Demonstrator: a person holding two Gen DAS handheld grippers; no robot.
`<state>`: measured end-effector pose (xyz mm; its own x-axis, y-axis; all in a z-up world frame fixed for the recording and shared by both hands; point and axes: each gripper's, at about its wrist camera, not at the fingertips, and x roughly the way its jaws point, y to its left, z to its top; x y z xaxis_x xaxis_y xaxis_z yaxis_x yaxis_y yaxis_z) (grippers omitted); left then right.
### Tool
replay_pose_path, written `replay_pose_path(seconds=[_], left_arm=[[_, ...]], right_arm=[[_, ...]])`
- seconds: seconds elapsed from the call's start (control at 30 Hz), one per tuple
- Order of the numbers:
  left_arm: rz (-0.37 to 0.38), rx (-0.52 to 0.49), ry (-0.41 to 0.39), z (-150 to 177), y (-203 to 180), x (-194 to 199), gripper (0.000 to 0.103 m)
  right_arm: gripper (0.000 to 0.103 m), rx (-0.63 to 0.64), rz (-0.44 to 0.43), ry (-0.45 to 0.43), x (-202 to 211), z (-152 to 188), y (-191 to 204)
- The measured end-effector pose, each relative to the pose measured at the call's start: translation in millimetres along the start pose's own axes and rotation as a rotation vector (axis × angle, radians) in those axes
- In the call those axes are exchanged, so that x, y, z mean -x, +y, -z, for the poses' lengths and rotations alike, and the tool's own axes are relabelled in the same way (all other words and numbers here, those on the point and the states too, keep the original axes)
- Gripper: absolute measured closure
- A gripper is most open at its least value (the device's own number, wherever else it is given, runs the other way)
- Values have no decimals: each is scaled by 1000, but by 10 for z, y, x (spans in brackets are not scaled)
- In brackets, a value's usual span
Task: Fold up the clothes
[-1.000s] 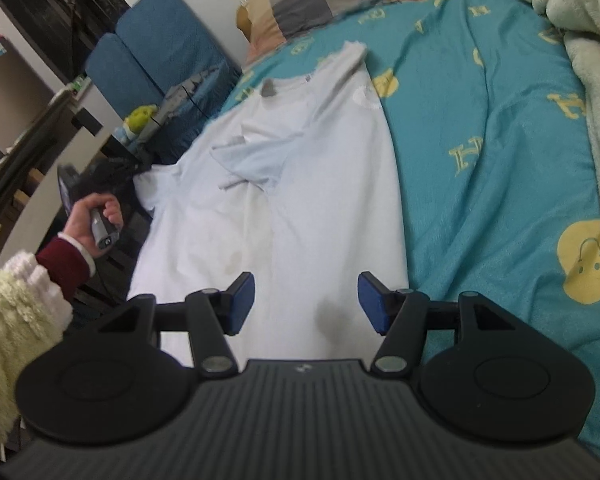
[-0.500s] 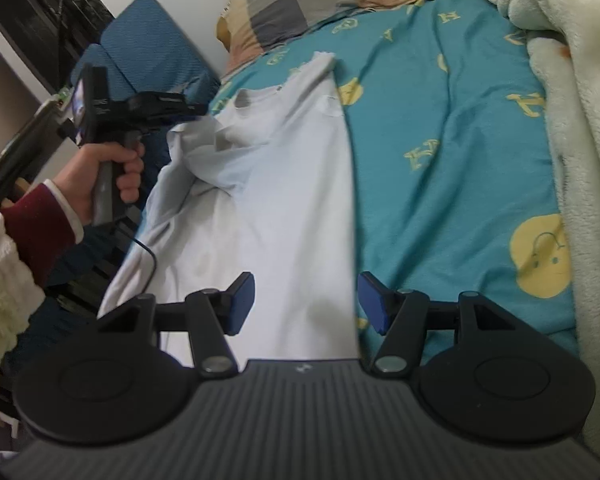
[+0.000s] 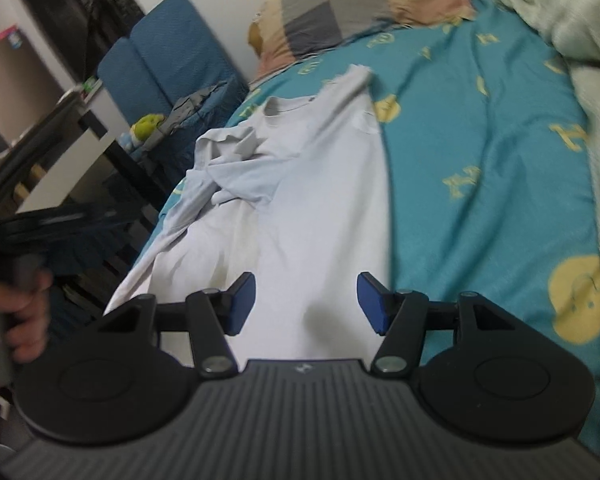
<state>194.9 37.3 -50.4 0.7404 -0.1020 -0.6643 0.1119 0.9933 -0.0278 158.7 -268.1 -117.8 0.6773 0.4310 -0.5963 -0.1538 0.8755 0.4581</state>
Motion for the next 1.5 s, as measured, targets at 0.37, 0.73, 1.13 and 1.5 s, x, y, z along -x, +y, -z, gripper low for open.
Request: replay_pose_path(seconds=[0.37, 0.73, 1.13, 1.5], left_arm=[[-23, 104, -112, 174, 260, 507, 45], [-35, 305, -30, 369, 713, 113, 45], [23, 384, -8, 440, 763, 150, 45], [19, 423, -1, 443, 797, 186, 44]], right_arm=[[46, 372, 24, 16, -1389, -969, 1135], [57, 720, 154, 62, -3067, -1562, 1844], [99, 376, 366, -57, -2921, -1932, 1074], [70, 94, 128, -89, -2217, -1589, 656]])
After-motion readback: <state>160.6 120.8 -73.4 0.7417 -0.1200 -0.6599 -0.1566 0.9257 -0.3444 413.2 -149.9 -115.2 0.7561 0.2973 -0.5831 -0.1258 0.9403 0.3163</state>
